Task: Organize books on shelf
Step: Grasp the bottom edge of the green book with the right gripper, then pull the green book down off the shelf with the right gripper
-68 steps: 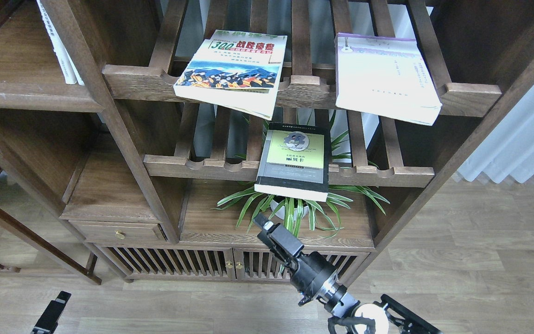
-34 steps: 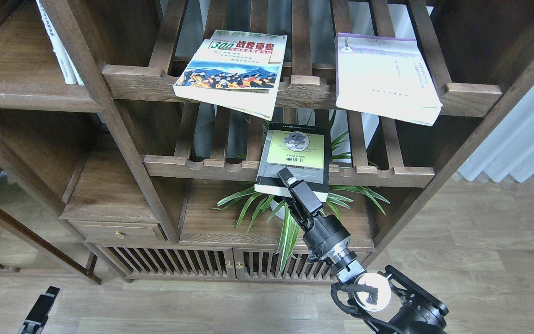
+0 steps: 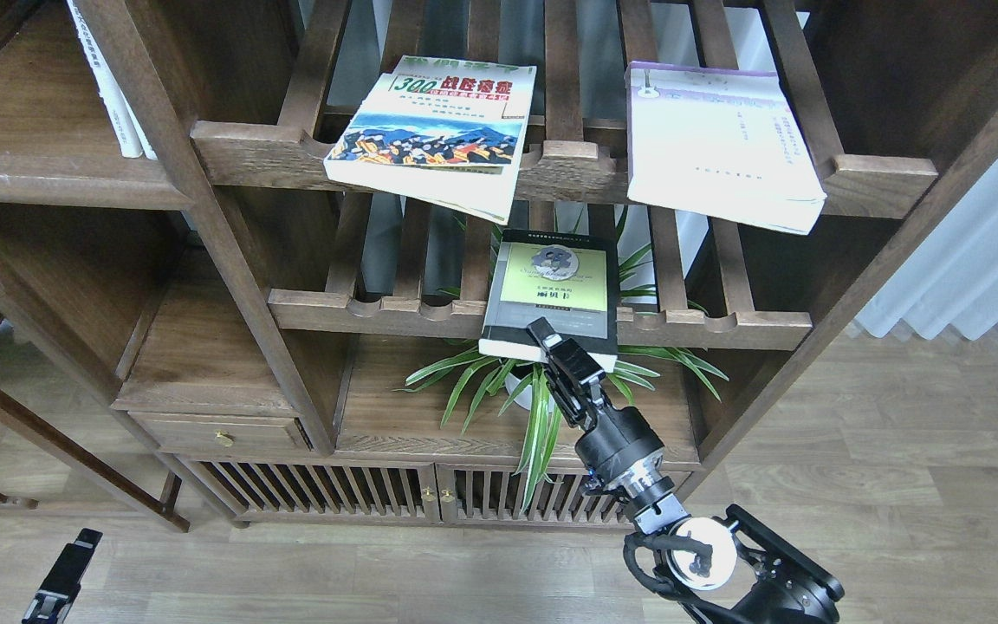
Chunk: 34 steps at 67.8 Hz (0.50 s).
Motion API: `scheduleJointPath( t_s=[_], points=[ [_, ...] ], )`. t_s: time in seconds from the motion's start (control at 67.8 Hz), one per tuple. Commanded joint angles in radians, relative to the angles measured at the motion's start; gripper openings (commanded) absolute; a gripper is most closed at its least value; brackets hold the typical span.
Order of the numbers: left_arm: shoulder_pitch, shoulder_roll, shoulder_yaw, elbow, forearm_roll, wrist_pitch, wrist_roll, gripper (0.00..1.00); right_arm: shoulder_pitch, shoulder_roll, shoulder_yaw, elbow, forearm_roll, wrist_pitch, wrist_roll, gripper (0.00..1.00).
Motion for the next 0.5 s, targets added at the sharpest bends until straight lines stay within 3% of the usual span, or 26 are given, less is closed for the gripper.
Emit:
scheduleJointPath(
  t_s=[0.0, 0.206, 0.486],
  points=[
    [0.002, -0.001, 0.000, 0.000, 0.000, 0.000, 0.000, 1.00, 0.000, 0.000, 0.012, 0.002, 0.046, 0.000, 0.011, 0.06],
    [0.002, -0.001, 0.000, 0.000, 0.000, 0.000, 0.000, 1.00, -0.017, 0.000, 0.017, 0.015, 0.046, 0.000, 0.011, 0.05],
    [0.000, -0.001, -0.017, -0.006, -0.093, 0.000, 0.000, 1.00, -0.166, 0.000, 0.003, 0.153, -0.003, 0.000, -0.001, 0.05]
  ],
)
